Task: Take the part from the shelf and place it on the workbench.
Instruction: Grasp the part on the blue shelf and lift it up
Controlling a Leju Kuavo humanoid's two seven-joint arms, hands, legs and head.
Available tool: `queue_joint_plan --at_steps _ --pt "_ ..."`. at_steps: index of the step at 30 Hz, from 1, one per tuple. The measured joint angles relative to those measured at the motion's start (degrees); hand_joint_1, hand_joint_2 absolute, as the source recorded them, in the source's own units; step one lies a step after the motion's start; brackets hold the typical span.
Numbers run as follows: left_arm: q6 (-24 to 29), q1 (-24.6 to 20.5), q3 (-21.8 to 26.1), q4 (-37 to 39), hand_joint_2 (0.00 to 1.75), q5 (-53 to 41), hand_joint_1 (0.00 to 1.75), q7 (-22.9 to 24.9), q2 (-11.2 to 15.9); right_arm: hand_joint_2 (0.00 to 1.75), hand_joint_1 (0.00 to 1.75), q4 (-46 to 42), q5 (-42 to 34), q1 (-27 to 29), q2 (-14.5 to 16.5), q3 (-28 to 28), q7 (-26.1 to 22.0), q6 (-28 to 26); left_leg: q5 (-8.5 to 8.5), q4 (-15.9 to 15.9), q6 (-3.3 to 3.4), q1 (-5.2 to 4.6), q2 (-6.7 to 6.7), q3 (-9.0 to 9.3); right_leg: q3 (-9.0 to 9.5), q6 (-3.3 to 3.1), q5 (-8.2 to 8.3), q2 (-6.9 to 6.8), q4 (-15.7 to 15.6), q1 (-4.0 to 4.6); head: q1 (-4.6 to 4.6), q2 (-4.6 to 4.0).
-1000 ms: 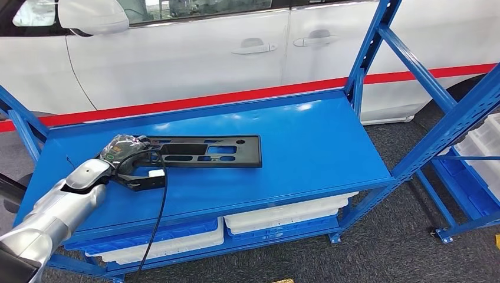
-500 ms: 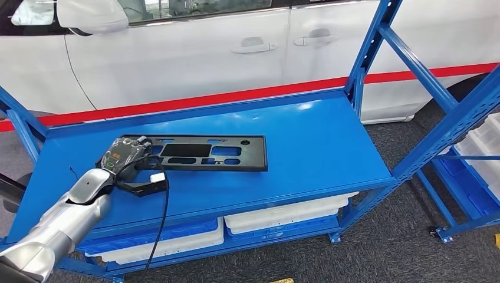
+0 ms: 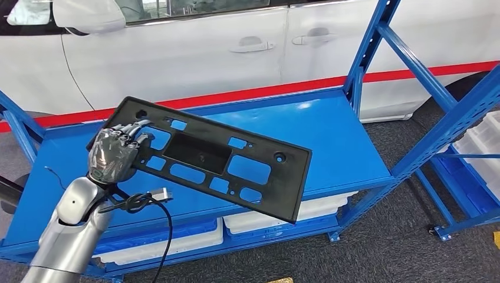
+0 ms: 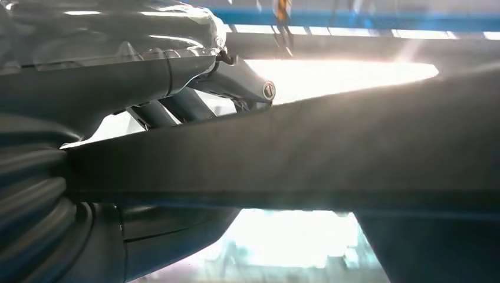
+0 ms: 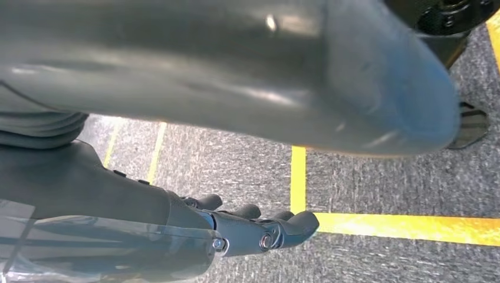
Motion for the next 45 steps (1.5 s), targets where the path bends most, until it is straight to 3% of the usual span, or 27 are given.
queue_joint_plan --at_steps 5,19,24,27,29,32,33,34,35,37,39,42,43,45 --pt "0.0 2.0 4.1 -5.3 1.75 -1.5 1.75 -0.3 -1.4 0.00 0.00 0.0 0.0 0.0 0.0 0.0 0.0 0.0 0.00 0.0 0.02 0.00 0.00 0.00 0.01 0.01 0.00 -0.03 0.0 0.01 0.00 0.00" --pt "0.0 3.8 7.2 -10.9 1.75 -3.3 1.75 -0.6 -3.2 0.00 0.00 0.0 -0.1 0.0 0.1 0.0 0.0 -0.1 -0.05 0.2 0.12 -0.09 -0.02 -0.07 0.00 0.10 0.02 -0.04 0.0 -0.10 0.00 0.00" --pt "0.0 4.4 9.5 -11.6 1.75 -2.7 1.75 -1.5 -4.6 0.00 0.00 0.0 -0.4 0.1 0.4 0.0 0.0 -0.4 -0.15 0.7 0.49 -0.19 -0.02 -0.32 -0.01 0.55 0.17 -0.05 0.0 -0.21 0.00 0.00" --pt "0.0 4.6 10.4 -11.9 1.75 -3.0 1.75 -0.9 -5.1 0.00 0.00 0.0 -0.5 0.1 0.6 0.0 0.0 -0.8 0.50 0.1 1.19 -0.07 0.07 -0.10 0.13 1.23 0.33 -0.07 -0.2 -0.27 0.01 0.00" --pt "0.0 4.6 10.7 -12.1 1.75 -3.0 1.75 -0.8 -5.5 0.00 0.00 0.0 -0.6 0.2 0.6 0.0 0.0 -0.9 1.31 -0.8 1.82 0.30 0.25 0.28 -0.89 1.73 -1.68 -0.14 2.3 -0.28 0.02 0.00" --pt "0.0 5.0 11.1 -12.1 1.75 -3.0 1.75 -0.8 -5.9 0.00 0.00 0.0 -0.6 0.3 0.6 0.0 0.0 -0.9 1.63 -1.0 2.12 0.38 0.38 0.18 -5.63 2.51 -7.41 -0.25 13.3 -0.81 0.01 0.00" --pt "0.0 5.1 11.1 -12.1 1.75 -3.1 1.75 -0.7 -6.0 0.00 0.00 0.0 -0.6 0.4 0.6 0.0 0.0 -0.9 1.63 -0.9 2.09 0.39 0.39 0.14 -6.63 2.76 -8.01 -0.31 15.7 -1.03 0.01 0.00" --pt "0.0 5.3 11.1 -12.1 1.75 -3.2 1.75 -0.7 -6.1 0.00 0.00 0.0 -0.6 0.5 0.6 0.0 0.0 -0.9 1.59 -0.7 2.01 0.44 0.38 0.12 -6.67 2.97 -7.57 -0.39 16.2 -1.25 0.01 0.00" --pt "0.0 5.4 11.1 -12.1 1.75 -3.3 1.75 -0.5 -6.1 0.00 0.00 0.0 -0.6 0.5 0.6 0.0 0.0 -0.9 1.48 -0.5 1.85 0.52 0.36 0.10 -5.55 3.15 -6.12 -0.50 14.4 -1.47 0.01 0.00" --pt "0.0 5.5 11.2 -12.2 1.75 -3.4 1.75 0.3 -6.3 0.00 0.00 0.0 -0.8 0.5 0.6 -0.1 0.0 -1.0 0.85 0.4 1.19 0.63 0.32 -0.12 -1.33 3.28 -3.05 -0.71 7.0 -1.78 0.02 0.00" --pt "0.0 5.5 11.3 -12.3 1.75 -3.5 1.75 1.3 -6.3 0.00 0.00 0.0 -1.0 0.5 0.6 -0.1 0.0 -1.0 0.18 1.3 0.35 0.56 0.28 -0.58 1.05 2.73 -2.09 -0.70 2.6 -1.62 0.01 0.00" --pt "0.1 5.9 11.5 -13.0 1.75 -3.5 1.75 2.4 -6.3 0.00 0.00 0.0 -1.2 0.5 0.6 -0.1 0.0 -1.0 -0.23 1.9 -0.63 0.53 0.26 -0.90 0.79 1.45 -2.50 -0.63 2.2 -1.42 0.00 0.00" --pt "0.1 6.0 11.6 -13.2 1.75 -3.4 1.75 2.6 -6.3 0.00 0.00 0.0 -1.2 0.5 0.7 -0.1 0.0 -1.0 -0.90 2.4 -0.93 0.61 0.25 -1.14 0.72 1.05 -2.43 -0.65 2.0 -1.47 -0.01 0.00" --pt "0.1 6.5 11.7 -13.6 1.75 -3.3 1.75 3.2 -6.3 0.00 0.00 0.0 -1.4 0.6 0.9 -0.2 -0.2 -1.0 -4.32 6.5 -1.41 0.75 0.23 -2.71 0.40 0.25 -2.03 -0.72 1.7 -1.53 -0.02 0.00"
